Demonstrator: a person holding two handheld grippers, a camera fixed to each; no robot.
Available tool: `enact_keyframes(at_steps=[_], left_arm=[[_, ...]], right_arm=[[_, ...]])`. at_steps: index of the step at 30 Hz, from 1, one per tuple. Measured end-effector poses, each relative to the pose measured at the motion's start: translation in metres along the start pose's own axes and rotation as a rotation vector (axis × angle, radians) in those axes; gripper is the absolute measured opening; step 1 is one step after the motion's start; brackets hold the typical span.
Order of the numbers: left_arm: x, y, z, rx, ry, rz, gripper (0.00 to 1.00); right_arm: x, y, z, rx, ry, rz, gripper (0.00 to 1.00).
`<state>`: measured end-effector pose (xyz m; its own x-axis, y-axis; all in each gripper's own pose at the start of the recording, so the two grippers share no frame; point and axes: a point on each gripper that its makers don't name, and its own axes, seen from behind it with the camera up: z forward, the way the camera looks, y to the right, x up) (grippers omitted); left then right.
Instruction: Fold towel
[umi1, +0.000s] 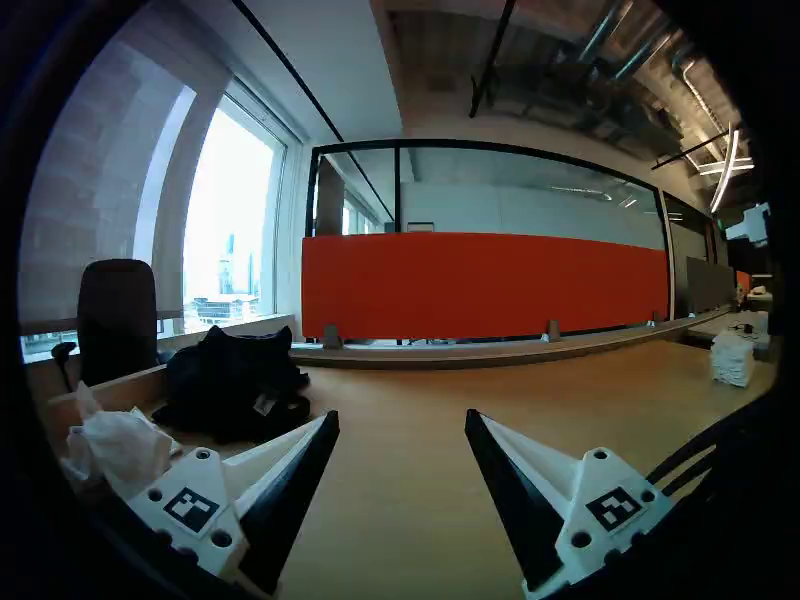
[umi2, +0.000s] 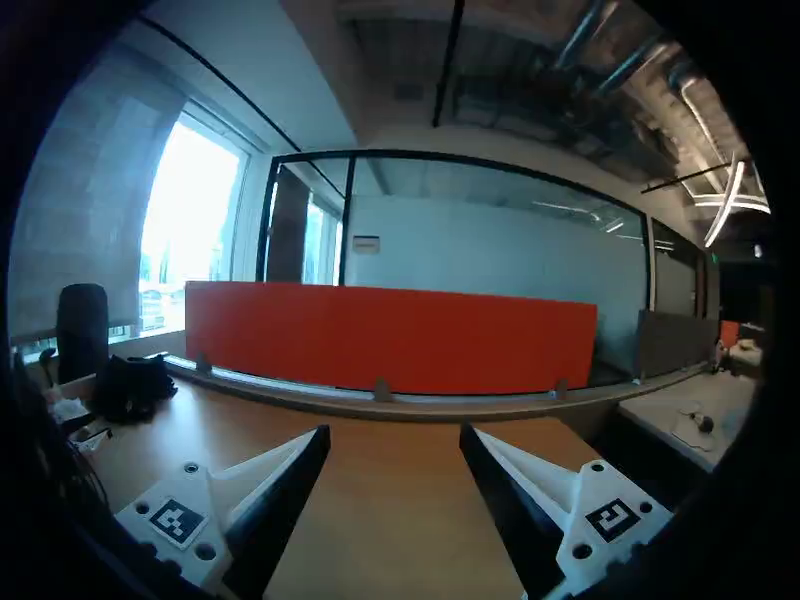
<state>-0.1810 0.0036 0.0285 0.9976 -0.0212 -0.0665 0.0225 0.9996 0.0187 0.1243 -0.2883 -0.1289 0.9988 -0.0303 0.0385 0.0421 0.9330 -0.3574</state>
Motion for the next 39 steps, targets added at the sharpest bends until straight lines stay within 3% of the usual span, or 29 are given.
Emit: enact_keyframes(at_steps=[15, 32, 39], left_arm=[[-0.001, 0.0, 0.001, 0.0, 0.0, 0.0, 0.94], [-0.001, 0.001, 0.002, 0.0, 0.0, 0.0, 0.93], [-0.001, 0.001, 0.001, 0.0, 0.001, 0.0, 0.94]], right_arm=[[-0.051, -0.001, -0.001, -0.045, 0.04, 0.048, 1.0], [-0.121, 0.018, 0.004, -0.087, 0.03, 0.065, 1.0], [-0.134, 0.024, 0.003, -0.101, 0.035, 0.073, 1.0]])
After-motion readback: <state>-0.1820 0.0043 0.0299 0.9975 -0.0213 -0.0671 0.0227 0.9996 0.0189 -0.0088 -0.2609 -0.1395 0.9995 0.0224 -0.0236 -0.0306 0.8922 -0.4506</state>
